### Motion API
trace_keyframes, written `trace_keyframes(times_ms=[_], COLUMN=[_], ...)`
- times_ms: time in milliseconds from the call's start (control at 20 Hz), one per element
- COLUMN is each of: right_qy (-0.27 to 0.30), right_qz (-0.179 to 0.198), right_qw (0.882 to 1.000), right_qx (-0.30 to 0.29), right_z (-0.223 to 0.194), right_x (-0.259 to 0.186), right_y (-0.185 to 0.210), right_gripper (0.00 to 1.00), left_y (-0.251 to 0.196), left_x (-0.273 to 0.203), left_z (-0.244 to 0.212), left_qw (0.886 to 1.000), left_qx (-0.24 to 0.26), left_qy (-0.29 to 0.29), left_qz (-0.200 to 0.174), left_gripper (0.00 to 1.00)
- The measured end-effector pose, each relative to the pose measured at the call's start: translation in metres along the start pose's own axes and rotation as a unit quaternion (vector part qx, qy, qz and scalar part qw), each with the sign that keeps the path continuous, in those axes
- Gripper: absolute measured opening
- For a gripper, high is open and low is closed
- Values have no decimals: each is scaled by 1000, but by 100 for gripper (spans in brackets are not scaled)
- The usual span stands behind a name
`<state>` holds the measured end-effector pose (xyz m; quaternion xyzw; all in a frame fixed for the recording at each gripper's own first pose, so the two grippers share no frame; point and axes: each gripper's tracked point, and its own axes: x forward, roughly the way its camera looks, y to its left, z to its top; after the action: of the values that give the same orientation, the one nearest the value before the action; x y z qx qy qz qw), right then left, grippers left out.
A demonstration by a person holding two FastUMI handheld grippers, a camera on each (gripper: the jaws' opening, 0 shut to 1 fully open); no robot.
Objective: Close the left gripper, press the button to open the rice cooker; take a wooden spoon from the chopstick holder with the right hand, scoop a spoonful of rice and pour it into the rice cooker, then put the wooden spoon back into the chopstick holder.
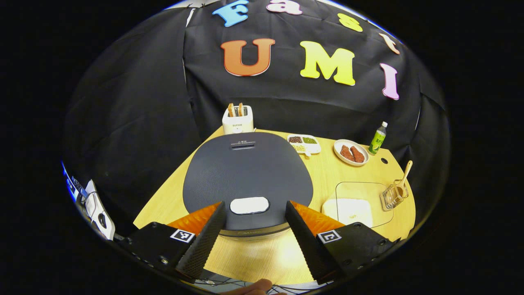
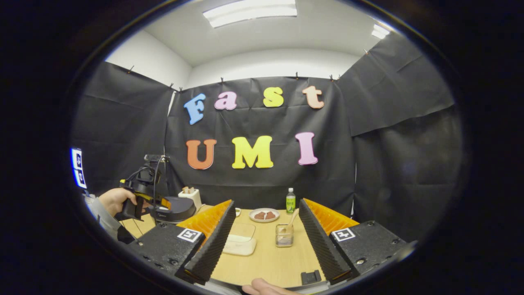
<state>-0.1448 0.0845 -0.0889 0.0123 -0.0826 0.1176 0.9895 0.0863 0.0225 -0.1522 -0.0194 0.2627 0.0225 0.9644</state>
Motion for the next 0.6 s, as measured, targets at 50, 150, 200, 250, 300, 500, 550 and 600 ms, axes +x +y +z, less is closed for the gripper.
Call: trace_keyframes(times_ms=[50,150,200,250,300,500,550,600], right_qy=[2,3,4,5,6,8,9,9], right_qz=[-1,-1,-1,0,0,-2,-5,-8], right_qw=[1000,1000,1000,1000,1000,1000,1000,1000], right_qx=[0,1,2,2,1,0,0,1], right_z=[-2,-2,-2,-4,-5,-6,-6,-6], right_x=[1,1,1,2,3,1,2,2], right_y=[0,1,2,2,2,-2,-4,-7], right_gripper=[100,100,92,93,92,100,100,100], left_y=[-1,-4,-5,-7,-9,-13,-12,-12], left_x=[-8,-23,-34,-43,-51,-83,-93,-103], left_z=[5,13,18,20,22,21,23,23], left_qw=[1000,999,998,996,995,988,985,983], left_qx=[0,-1,-5,-9,-12,-3,-1,1], left_qy=[-17,-51,-70,-86,-103,-157,-170,-184], left_qz=[1,2,1,-1,-3,-4,-2,-3], left_gripper=[94,94,93,93,93,93,93,93])
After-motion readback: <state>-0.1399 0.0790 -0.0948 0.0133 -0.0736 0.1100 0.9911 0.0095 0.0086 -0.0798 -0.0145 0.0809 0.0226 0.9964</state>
